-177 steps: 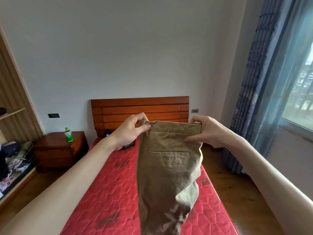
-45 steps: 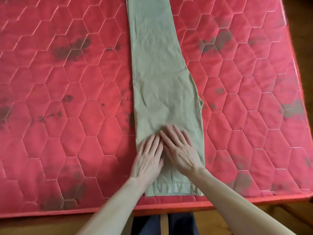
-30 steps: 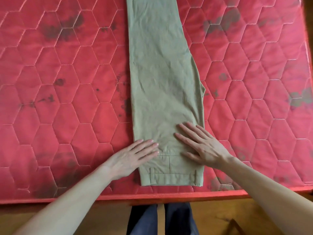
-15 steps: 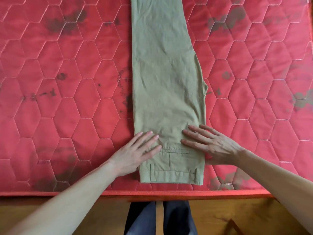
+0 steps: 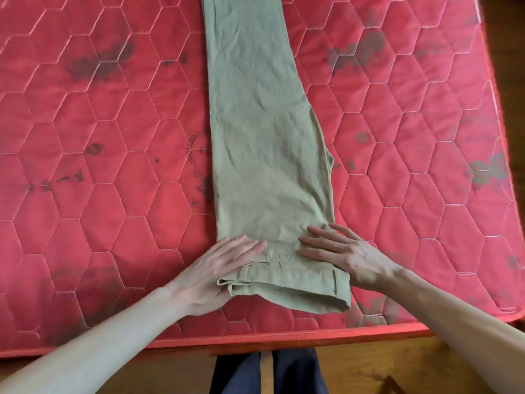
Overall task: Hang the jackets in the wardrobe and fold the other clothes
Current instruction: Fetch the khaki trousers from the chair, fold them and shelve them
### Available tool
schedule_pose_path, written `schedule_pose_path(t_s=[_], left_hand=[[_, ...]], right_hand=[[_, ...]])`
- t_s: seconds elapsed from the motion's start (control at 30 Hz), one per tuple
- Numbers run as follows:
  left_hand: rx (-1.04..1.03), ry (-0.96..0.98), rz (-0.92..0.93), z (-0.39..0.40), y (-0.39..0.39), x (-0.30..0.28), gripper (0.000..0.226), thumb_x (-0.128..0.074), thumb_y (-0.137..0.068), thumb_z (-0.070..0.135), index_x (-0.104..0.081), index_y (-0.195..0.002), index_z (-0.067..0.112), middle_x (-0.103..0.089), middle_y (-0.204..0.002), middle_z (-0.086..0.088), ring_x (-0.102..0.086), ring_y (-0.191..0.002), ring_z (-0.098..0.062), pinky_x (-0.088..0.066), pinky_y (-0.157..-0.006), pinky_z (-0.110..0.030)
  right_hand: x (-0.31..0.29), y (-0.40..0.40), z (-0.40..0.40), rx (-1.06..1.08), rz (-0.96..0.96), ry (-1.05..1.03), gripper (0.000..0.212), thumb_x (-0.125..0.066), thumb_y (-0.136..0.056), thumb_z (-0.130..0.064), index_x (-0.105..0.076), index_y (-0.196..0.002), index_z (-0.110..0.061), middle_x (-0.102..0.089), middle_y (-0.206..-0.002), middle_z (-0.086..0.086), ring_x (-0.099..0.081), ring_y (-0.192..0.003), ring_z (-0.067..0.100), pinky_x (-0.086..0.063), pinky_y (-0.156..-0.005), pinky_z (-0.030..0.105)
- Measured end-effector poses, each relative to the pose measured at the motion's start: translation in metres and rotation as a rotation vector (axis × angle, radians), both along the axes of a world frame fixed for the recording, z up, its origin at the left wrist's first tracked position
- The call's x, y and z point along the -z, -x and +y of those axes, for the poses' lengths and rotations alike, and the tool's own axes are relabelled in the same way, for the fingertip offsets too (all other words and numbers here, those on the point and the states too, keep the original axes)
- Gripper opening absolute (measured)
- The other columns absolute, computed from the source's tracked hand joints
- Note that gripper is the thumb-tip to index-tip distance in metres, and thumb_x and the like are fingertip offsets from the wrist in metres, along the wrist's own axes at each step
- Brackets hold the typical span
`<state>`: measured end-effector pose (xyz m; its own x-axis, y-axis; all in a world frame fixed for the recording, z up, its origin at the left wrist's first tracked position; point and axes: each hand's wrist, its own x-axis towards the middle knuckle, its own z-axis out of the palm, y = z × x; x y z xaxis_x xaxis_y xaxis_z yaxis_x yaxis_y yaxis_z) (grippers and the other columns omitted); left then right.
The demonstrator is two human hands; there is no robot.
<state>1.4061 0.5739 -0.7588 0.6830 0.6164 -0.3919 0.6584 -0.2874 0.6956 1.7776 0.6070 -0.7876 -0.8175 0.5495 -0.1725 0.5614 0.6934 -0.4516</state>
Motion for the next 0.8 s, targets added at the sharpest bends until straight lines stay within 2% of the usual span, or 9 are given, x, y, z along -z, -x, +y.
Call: schedule_pose_path(t_s=[0.1,0.23,0.33,0.37,0.43,0.53,0.63,0.7,0.8], left_hand=[[-0.237,0.222,-0.113,0.000,-0.004,-0.019,0.064,-0.034,-0.105,0.054,-0.003,-0.161,0.052,-0.037,-0.162,0.024,-0.026,-0.153,0.000,-0.026,-0.127,-0.032],[-0.479,0.315,-0.221,-0.006,-0.013,-0.027,0.047,-0.030,-0.105,0.060,-0.025,-0.150,0.068,-0.046,-0.154,0.028,-0.048,-0.139,0.003,-0.033,-0.121,-0.023],[-0.684,0.310,-0.182,-0.001,-0.018,-0.015,0.047,-0.031,-0.103,0.069,-0.023,-0.149,0.070,-0.068,-0.136,0.005,-0.058,-0.104,-0.013,-0.048,-0.112,-0.039],[-0.753,0.318,-0.213,0.003,-0.023,-0.012,0.047,-0.033,-0.104,0.065,-0.023,-0.149,0.069,-0.065,-0.139,0.015,-0.059,-0.112,-0.008,-0.044,-0.114,-0.029],[-0.855,0.325,-0.291,0.011,-0.032,-0.011,0.047,-0.037,-0.106,0.053,-0.030,-0.153,0.057,-0.048,-0.150,0.032,-0.042,-0.141,0.008,-0.027,-0.118,-0.012],[-0.994,0.393,-0.279,0.017,-0.039,-0.008,0.053,-0.036,-0.105,0.056,-0.050,-0.151,0.032,-0.053,-0.149,0.021,-0.041,-0.142,0.008,-0.029,-0.119,-0.014],[-1.024,0.402,-0.258,0.022,-0.041,-0.002,0.061,-0.033,-0.104,0.059,-0.051,-0.152,0.026,-0.051,-0.150,0.018,-0.040,-0.140,0.008,-0.029,-0.107,0.000],[-1.065,0.384,-0.259,0.029,-0.043,0.002,0.056,-0.036,-0.106,0.056,-0.056,-0.148,0.025,-0.056,-0.144,0.018,-0.046,-0.134,0.009,-0.031,-0.096,0.006],[-1.253,0.352,-0.331,0.037,-0.047,0.010,0.037,-0.050,-0.106,0.048,-0.072,-0.124,0.024,-0.075,-0.114,0.014,-0.065,-0.110,0.008,-0.047,-0.086,-0.005]], right_hand=[[-0.013,0.005,-0.002,0.149,0.162,0.058,0.055,-0.030,-0.111,-0.050,-0.061,-0.142,-0.017,-0.065,-0.142,-0.004,-0.054,-0.138,0.015,-0.039,-0.114,0.032],[-0.028,0.019,-0.012,0.408,0.253,0.103,0.045,-0.057,-0.095,-0.043,-0.069,-0.128,-0.016,-0.076,-0.102,-0.007,-0.065,-0.087,0.011,-0.038,-0.071,-0.001],[-0.020,0.027,-0.019,0.531,0.281,0.213,0.046,-0.056,-0.090,-0.040,-0.067,-0.127,-0.015,-0.072,-0.105,-0.004,-0.066,-0.082,0.014,-0.051,-0.068,0.018],[-0.017,0.030,-0.020,0.615,0.325,0.279,0.043,-0.056,-0.091,-0.038,-0.067,-0.124,-0.012,-0.070,-0.106,-0.002,-0.066,-0.085,0.015,-0.055,-0.072,0.029],[-0.020,0.042,-0.017,0.833,0.424,0.397,0.033,-0.061,-0.097,-0.038,-0.063,-0.121,-0.017,-0.071,-0.101,-0.005,-0.067,-0.087,0.010,-0.054,-0.076,0.033],[-0.022,0.056,-0.009,0.979,0.460,0.463,0.037,-0.065,-0.096,-0.052,-0.055,-0.126,-0.032,-0.073,-0.096,-0.013,-0.068,-0.084,0.008,-0.053,-0.074,0.028],[-0.012,0.065,-0.001,0.985,0.300,0.400,0.061,-0.047,-0.094,-0.067,-0.040,-0.137,-0.023,-0.071,-0.086,0.012,-0.067,-0.079,0.027,-0.053,-0.074,0.046],[-0.001,0.070,0.005,1.035,0.236,0.314,0.056,-0.038,-0.095,-0.067,-0.044,-0.119,-0.017,-0.061,-0.067,0.010,-0.059,-0.063,0.023,-0.047,-0.063,0.045],[0.011,0.077,0.016,1.178,0.275,0.238,0.040,-0.044,-0.105,-0.048,-0.039,-0.080,-0.017,-0.041,-0.055,-0.004,-0.040,-0.051,0.015,-0.032,-0.056,0.039]])
